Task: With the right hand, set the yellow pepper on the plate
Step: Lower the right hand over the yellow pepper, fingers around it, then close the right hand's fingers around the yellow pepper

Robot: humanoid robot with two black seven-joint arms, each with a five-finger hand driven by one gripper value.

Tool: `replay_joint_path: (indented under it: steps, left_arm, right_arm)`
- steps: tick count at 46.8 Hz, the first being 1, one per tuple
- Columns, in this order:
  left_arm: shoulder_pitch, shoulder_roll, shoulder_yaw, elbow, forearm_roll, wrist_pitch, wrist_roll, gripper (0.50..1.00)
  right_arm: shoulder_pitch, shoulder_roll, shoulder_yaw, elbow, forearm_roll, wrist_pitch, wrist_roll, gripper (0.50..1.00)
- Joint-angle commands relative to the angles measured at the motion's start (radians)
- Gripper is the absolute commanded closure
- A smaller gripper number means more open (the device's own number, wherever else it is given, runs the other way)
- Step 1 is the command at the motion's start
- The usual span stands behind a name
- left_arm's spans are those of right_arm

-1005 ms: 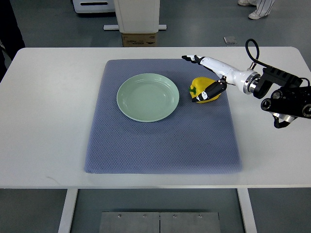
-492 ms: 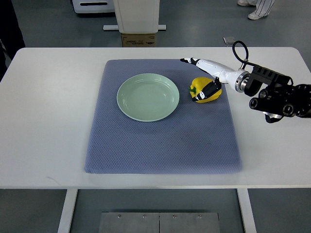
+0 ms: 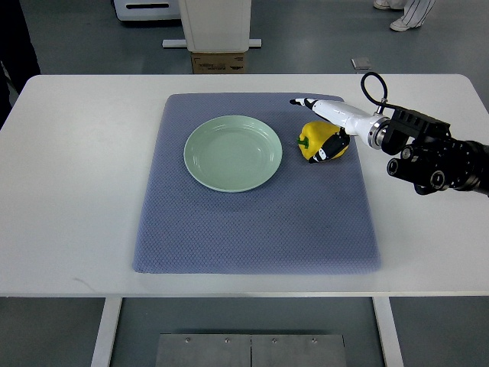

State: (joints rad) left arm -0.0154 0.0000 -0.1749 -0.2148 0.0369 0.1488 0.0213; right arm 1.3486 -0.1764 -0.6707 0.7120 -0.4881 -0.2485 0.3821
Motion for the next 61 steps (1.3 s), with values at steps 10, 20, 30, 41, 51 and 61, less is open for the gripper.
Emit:
replay_joint_path:
  steps: [10,20,30,41,51,61]
  left_arm:
    - [0.000,0.000,0.000,0.000,0.000,0.000,0.000,0.500]
    - [0.000,0.000,0.000,0.000,0.000,0.000,0.000,0.500]
    - [0.000,0.000,0.000,0.000,0.000,0.000,0.000,0.500]
    - [0.000,0.000,0.000,0.000,0.000,0.000,0.000,0.500]
    - [0.000,0.000,0.000,0.000,0.001,0.000,0.000,0.500]
    - [0.000,0.000,0.000,0.000,0.000,0.000,0.000,0.500]
  right_arm:
    - [-0.022,0.029,-0.038,-0.065,-0.001,0.000,0.003,0.519]
    - [-0.036,0.049,-0.040,-0.105,-0.001,-0.002,0.003,0.519]
    - [-0.043,0.057,-0.040,-0.123,-0.003,-0.002,0.003,0.548]
    - [-0.049,0.060,-0.043,-0.125,-0.003,-0.002,0.006,0.630]
    - [-0.049,0.061,-0.067,-0.132,-0.003,-0.002,0.009,0.774]
    - [-0.049,0.061,-0.067,-0.144,-0.003,-0.002,0.009,0.854]
